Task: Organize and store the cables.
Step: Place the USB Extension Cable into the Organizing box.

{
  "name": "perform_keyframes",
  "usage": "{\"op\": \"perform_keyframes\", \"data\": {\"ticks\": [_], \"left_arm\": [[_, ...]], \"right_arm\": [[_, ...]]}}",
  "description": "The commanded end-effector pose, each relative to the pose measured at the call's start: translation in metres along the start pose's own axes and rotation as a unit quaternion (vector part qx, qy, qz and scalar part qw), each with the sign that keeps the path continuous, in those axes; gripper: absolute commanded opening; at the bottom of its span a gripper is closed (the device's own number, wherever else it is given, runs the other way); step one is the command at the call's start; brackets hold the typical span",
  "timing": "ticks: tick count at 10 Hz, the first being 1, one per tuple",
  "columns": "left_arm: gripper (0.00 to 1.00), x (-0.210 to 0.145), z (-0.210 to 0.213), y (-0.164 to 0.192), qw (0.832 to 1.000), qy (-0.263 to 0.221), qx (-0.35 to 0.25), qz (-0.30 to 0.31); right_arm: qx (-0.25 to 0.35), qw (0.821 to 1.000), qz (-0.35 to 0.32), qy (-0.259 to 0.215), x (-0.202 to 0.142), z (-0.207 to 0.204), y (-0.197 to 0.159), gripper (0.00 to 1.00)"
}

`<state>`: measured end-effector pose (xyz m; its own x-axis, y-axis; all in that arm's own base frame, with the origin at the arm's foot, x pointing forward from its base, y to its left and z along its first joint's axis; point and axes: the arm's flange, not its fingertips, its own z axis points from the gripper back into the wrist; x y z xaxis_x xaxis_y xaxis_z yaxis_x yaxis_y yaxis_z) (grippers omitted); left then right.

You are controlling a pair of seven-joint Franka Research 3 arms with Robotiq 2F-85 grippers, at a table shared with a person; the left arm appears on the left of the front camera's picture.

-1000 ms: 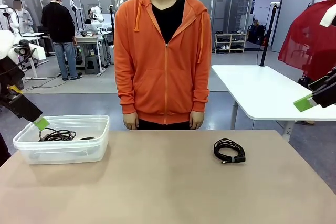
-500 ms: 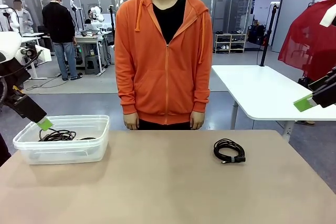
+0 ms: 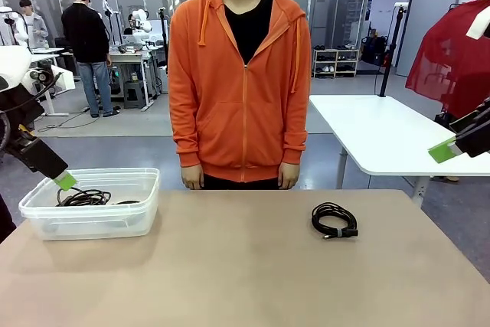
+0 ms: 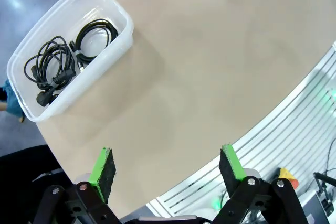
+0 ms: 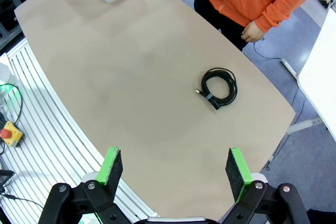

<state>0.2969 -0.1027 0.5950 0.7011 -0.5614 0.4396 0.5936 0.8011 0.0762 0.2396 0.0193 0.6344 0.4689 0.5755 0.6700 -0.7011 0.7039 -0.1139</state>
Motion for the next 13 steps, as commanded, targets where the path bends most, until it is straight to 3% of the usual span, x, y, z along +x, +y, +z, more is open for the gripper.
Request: {"op": "perform_keyframes", "data": {"ticks": [1,5,7,8,9,11,12,13], "left_arm": [[1.00,0.005,0.004,-0.001,1.000,0.009,0.006,0.003],[1.00,0.005,0.004,-0.001,1.000,0.009,0.006,0.003],[1.00,0.005,0.004,-0.001,1.000,0.009,0.006,0.003],[1.00,0.005,0.004,-0.001,1.000,0.009,0.006,0.003],[1.00,0.005,0.004,-0.001,1.000,0.009,0.006,0.003],[1.00,0.005,0.004,-0.001,1.000,0.009,0.006,0.003],[1.00,0.005,0.004,-0.001,1.000,0.009,0.006,0.003],[1.00,0.005,0.004,-0.001,1.000,0.009,0.006,0.003]], "right_arm": [[0.000,1.000,0.000,0.000,0.000,0.000,0.000,1.00],[0.003,0.991,0.094,0.093,0.033,0.002,-0.007,1.00],[0.019,0.958,0.217,0.188,0.038,-0.011,-0.012,1.00],[0.066,0.928,0.310,0.196,0.038,-0.019,-0.014,1.00],[0.151,0.902,0.360,0.183,0.038,-0.033,-0.014,1.00],[0.107,0.936,0.292,0.167,0.040,-0.068,-0.028,1.00],[0.116,0.922,0.315,0.195,0.035,-0.046,-0.005,1.00],[0.116,0.922,0.315,0.195,0.035,-0.046,-0.005,1.00]]}}
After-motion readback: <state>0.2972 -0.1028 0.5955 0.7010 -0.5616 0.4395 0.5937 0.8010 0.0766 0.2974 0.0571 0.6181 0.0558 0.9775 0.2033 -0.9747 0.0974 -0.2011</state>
